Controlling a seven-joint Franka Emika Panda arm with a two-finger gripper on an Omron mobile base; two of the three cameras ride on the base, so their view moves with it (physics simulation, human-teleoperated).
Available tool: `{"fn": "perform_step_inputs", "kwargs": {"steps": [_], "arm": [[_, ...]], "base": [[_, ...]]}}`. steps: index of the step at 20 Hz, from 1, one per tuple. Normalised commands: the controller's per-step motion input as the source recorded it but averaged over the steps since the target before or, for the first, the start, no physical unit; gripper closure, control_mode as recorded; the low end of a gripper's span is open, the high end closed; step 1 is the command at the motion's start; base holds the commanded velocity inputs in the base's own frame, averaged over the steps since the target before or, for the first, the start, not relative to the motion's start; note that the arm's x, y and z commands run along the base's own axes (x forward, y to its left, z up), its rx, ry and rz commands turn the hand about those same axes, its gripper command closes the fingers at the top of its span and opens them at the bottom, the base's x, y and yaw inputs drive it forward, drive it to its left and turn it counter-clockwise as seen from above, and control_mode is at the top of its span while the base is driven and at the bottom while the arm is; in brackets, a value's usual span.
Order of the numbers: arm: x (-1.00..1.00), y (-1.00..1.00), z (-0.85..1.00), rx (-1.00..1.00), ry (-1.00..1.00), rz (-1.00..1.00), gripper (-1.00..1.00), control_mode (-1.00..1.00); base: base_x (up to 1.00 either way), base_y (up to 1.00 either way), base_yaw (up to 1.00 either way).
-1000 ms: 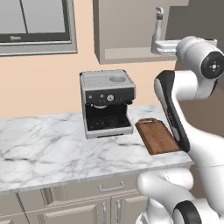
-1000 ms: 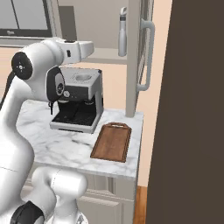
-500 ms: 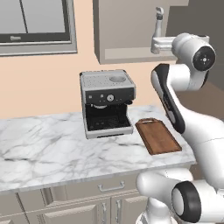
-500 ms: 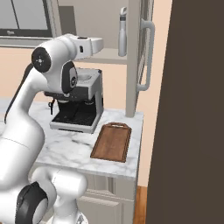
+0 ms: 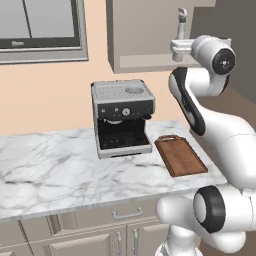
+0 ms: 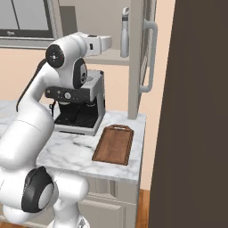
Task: Grab the spray bottle from the cabinet, then place it next to the cutting board for sanitizing. Then grab the dish brush from the countertop next to the sink and place it next to the cutting board.
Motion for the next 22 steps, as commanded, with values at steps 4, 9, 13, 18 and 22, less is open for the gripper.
{"fn": "perform_step_inputs", "kwargs": {"steps": [4,9,13,18,22], "arm": [[0.52,-0.1,0.0,0.0,0.0,0.0,-1.0,-1.0],[0.67,-0.17,0.0,0.0,0.09,0.0,-1.0,-1.0],[0.59,-0.19,0.0,0.0,0.09,0.0,-1.0,-1.0],[0.32,-0.18,0.16,0.0,0.01,0.0,-1.0,-1.0],[0.24,-0.17,0.13,0.0,0.01,0.0,-1.0,-1.0]], "base": [[0.0,0.0,0.0],[0.0,0.0,0.0],[0.0,0.0,0.0],[0.0,0.0,0.0],[0.0,0.0,0.0]]}}
